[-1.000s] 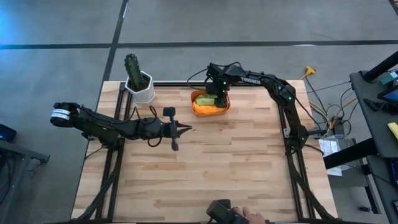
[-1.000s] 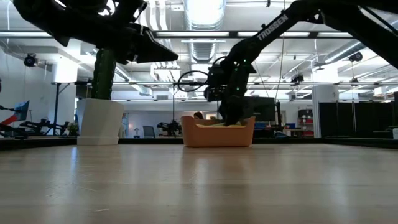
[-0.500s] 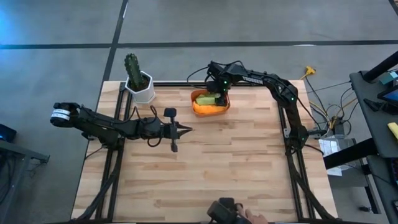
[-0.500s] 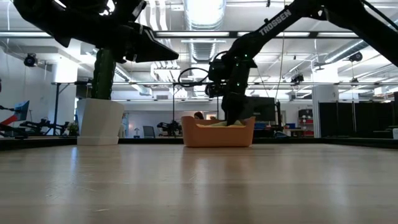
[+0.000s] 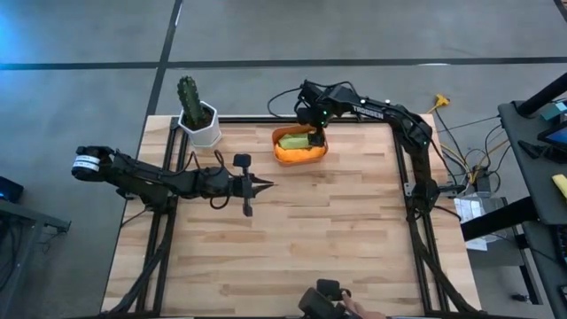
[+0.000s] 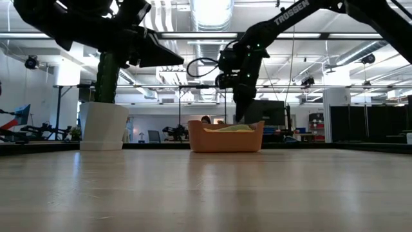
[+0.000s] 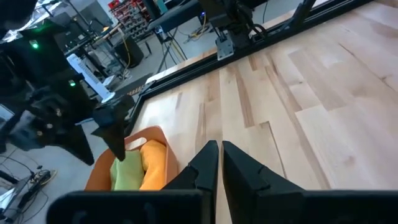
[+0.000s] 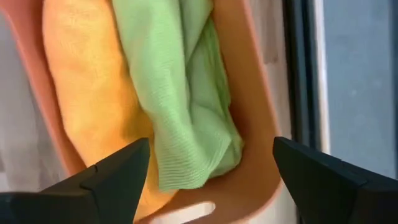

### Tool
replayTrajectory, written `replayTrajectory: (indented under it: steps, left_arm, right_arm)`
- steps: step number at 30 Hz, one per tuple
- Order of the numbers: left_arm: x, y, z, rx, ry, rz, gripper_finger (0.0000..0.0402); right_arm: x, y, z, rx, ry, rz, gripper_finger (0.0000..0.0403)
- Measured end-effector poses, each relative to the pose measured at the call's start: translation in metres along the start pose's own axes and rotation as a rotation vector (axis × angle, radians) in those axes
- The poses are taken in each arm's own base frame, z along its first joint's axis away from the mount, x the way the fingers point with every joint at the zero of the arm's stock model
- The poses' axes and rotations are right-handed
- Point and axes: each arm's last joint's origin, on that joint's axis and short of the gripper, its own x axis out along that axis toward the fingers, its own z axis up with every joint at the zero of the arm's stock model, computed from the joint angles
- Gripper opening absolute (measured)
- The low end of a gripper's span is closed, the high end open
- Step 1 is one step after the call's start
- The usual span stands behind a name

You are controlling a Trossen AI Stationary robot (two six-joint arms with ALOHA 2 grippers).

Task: Roll microfiber towels into tight, uniform cylinder then place into a basket
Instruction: Move the orange bin to the top right of the table

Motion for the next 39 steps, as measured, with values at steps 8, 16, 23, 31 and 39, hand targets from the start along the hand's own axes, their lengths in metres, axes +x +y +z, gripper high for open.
replayTrajectory:
  steps: [8, 16, 23, 31, 39]
  left_arm:
    - [0.000, 0.000, -0.002, 0.000, 0.005, 0.000, 0.0006]
    - [0.000, 0.000, -0.002, 0.001, 0.007, 0.000, 0.0006]
    - [0.000, 0.000, -0.002, 0.001, 0.008, 0.005, 0.0006]
    - [0.000, 0.000, -0.002, 0.000, 0.008, 0.006, 0.0006]
    - [0.000, 0.000, -0.002, 0.000, 0.009, 0.006, 0.0006]
  right_arm:
    - [0.015, -0.004, 0.006, -0.039, -0.036, -0.049, 0.0287]
    - [0.027, -0.006, 0.006, -0.066, -0.014, -0.063, 0.0144]
    - [0.029, -0.006, 0.005, -0.069, -0.011, -0.050, 0.0036]
    - [0.027, -0.006, 0.007, -0.079, -0.019, -0.048, 0.0011]
    - [0.008, -0.008, 0.014, 0.006, -0.112, -0.026, 0.0010]
